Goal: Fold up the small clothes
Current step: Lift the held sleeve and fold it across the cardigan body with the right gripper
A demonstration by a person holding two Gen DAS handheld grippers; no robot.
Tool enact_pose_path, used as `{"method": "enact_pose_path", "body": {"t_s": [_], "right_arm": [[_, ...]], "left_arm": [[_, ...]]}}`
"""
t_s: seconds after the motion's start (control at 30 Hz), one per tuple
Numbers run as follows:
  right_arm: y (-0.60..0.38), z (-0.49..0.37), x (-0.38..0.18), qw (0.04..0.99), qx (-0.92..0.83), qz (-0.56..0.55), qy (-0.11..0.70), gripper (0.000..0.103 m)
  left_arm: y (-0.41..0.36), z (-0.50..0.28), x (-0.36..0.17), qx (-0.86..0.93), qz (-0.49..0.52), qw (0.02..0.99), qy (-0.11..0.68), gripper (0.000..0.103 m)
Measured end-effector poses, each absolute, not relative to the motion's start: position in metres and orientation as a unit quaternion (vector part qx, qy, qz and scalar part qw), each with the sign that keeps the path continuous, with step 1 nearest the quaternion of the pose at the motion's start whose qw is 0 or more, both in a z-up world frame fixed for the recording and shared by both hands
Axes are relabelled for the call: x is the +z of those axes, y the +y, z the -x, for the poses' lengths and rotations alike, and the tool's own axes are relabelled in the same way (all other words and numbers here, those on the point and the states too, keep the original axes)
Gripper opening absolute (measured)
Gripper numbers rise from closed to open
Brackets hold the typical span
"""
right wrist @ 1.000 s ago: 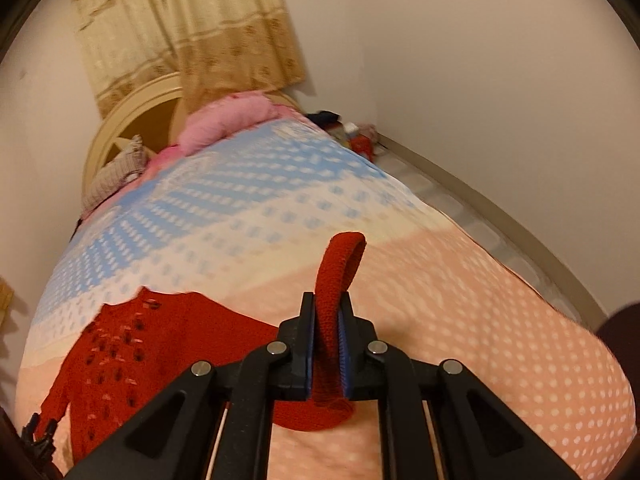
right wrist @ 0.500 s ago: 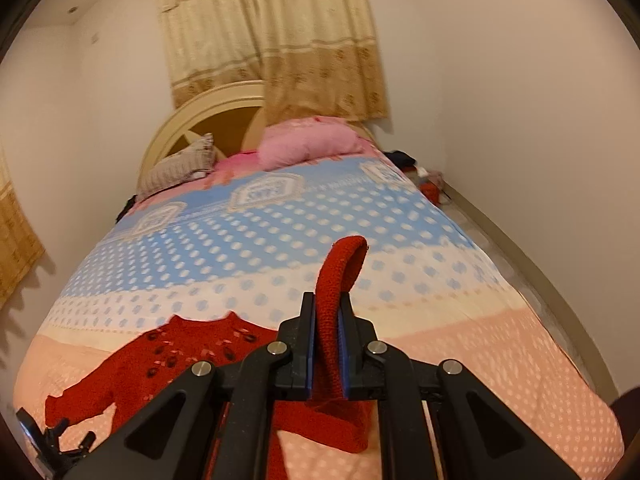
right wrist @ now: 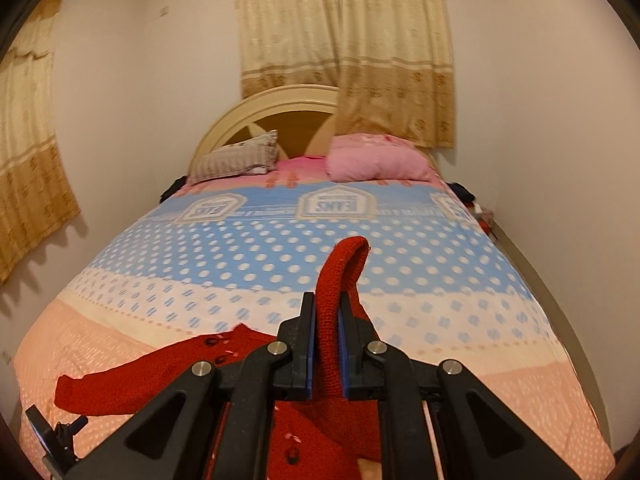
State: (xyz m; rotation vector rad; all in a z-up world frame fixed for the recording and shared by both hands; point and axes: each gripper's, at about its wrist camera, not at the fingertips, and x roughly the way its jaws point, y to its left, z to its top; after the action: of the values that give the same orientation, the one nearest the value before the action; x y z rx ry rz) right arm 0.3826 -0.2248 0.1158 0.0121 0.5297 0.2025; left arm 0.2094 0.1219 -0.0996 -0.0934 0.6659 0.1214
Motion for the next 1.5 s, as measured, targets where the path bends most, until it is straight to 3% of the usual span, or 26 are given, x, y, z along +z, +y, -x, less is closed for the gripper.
{"method": "enact_pose_path", "body": {"t_s": [0.4, 0.67, 0.87, 0.9, 0.93, 0.97, 1.0, 1.2, 1.47, 1.5], "right_arm": [[-0.111, -0.399, 0.086, 0.944, 0.18, 0.06, 0.269, 0.009], [-0.035, -0.414, 0.008, 0.917, 0.24, 0.081, 0.309, 0.009], [0.006, -0.427, -0.086, 0.871, 0.315, 0.059, 0.372, 0.01], [0.007, -0.43, -0.099, 0.862, 0.326, 0.054, 0.384, 0.014], [0.006, -0.431, -0.11, 0.857, 0.328, 0.052, 0.394, 0.033], [0.002, -0.431, -0.115, 0.854, 0.327, 0.046, 0.401, 0.062], [-0.008, -0.429, -0.118, 0.853, 0.327, 0.032, 0.405, 0.069], [-0.082, -0.387, -0.106, 0.873, 0.307, 0.061, 0.375, 0.07], [-0.167, -0.34, -0.122, 0.895, 0.24, 0.08, 0.368, 0.071], [-0.171, -0.334, -0.127, 0.895, 0.238, 0.079, 0.369, 0.071]], "left_arm": [[0.132, -0.209, -0.111, 0.064, 0.05, 0.938, 0.338, 0.103], [0.141, -0.21, -0.118, 0.078, 0.043, 0.931, 0.353, 0.103], [0.139, -0.218, -0.121, 0.073, 0.04, 0.926, 0.369, 0.103], [0.137, -0.22, -0.12, 0.067, 0.039, 0.925, 0.371, 0.103], [0.136, -0.222, -0.119, 0.06, 0.039, 0.924, 0.375, 0.103], [0.135, -0.224, -0.119, 0.056, 0.039, 0.923, 0.378, 0.103], [0.133, -0.225, -0.117, 0.053, 0.037, 0.924, 0.378, 0.103], [0.121, -0.246, -0.099, -0.006, 0.048, 0.93, 0.364, 0.102], [0.087, -0.317, -0.103, -0.047, 0.055, 0.921, 0.384, 0.077], [0.083, -0.324, -0.108, -0.044, 0.049, 0.919, 0.39, 0.067]]}}
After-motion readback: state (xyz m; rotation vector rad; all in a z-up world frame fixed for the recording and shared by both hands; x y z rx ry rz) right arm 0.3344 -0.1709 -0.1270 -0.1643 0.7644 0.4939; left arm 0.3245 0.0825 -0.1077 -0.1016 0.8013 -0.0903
